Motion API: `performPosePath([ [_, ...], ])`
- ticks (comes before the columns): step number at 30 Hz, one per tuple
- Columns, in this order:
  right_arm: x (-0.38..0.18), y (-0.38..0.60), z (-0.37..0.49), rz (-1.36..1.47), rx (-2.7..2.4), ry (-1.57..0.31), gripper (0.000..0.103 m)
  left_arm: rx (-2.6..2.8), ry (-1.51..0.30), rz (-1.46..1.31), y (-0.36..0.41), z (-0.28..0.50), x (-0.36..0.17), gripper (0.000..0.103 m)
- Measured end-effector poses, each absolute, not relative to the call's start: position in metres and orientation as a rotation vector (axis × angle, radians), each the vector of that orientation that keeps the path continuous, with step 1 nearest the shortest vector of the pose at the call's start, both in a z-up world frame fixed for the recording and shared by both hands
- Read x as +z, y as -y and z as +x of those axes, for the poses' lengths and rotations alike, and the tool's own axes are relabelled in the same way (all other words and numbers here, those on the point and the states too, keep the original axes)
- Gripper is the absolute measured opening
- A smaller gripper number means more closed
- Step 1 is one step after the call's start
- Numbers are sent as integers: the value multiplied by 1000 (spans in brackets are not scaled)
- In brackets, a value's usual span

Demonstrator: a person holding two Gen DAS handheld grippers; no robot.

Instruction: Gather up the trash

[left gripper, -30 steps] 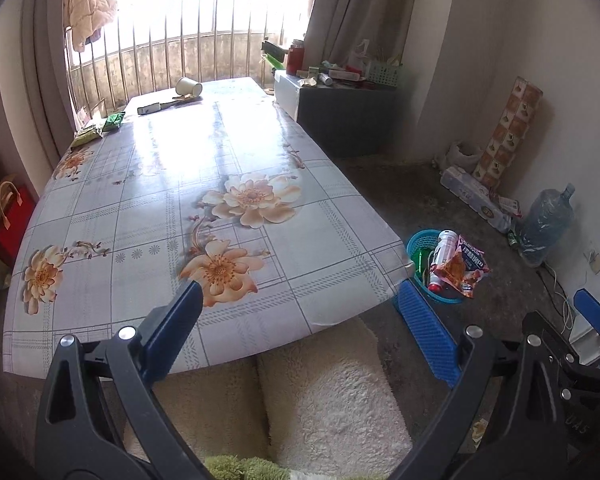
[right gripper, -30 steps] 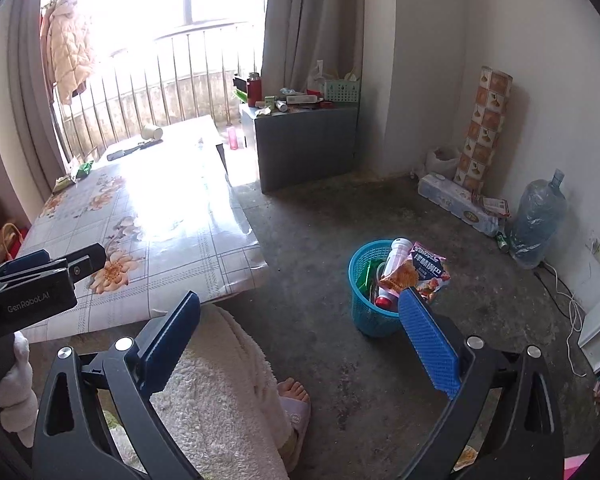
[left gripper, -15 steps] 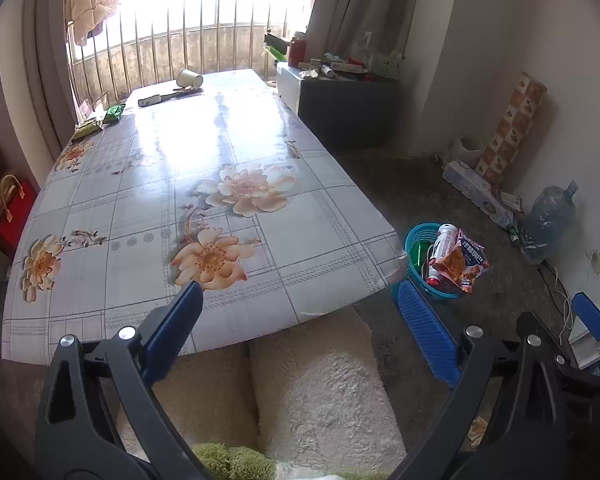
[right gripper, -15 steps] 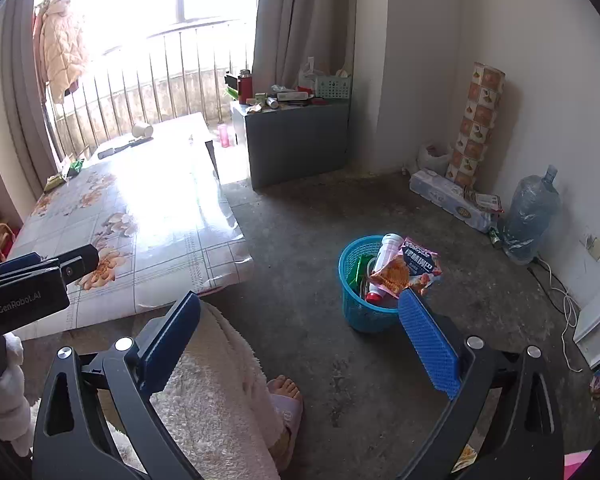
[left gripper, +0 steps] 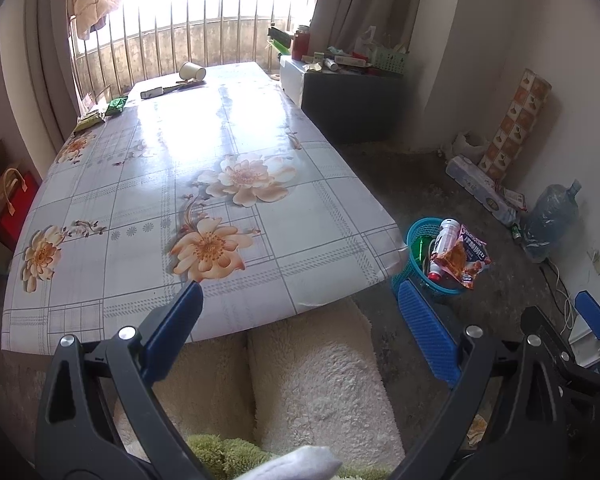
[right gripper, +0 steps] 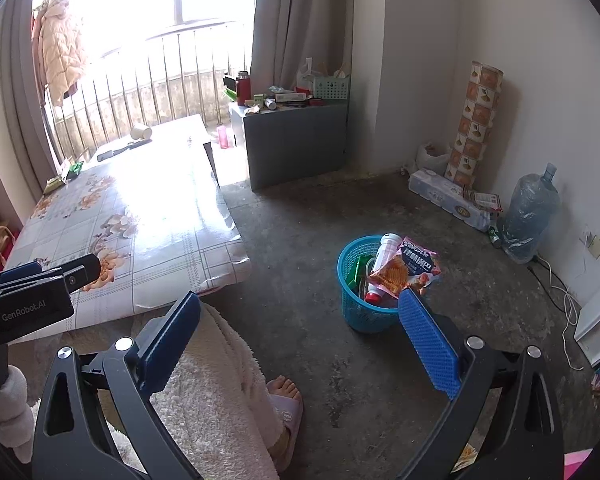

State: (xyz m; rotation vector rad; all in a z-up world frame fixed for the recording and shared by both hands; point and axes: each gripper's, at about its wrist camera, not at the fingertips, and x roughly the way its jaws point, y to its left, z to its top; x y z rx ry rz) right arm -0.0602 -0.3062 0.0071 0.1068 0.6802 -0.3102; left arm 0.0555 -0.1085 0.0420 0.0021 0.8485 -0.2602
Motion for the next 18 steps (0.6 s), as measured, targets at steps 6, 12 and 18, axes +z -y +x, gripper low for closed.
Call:
performPosePath([
  [6, 7, 306, -60, 107, -311, -680, 96, -258, -842, -1, 108, 54, 43, 94],
  [12, 7, 307, -60, 107, -311, -681, 96, -255, -836, -8, 106, 54, 45, 94],
  [18, 7, 306, -61, 108, -310, -682, 96, -247, -840, -20, 105, 53, 46, 94],
])
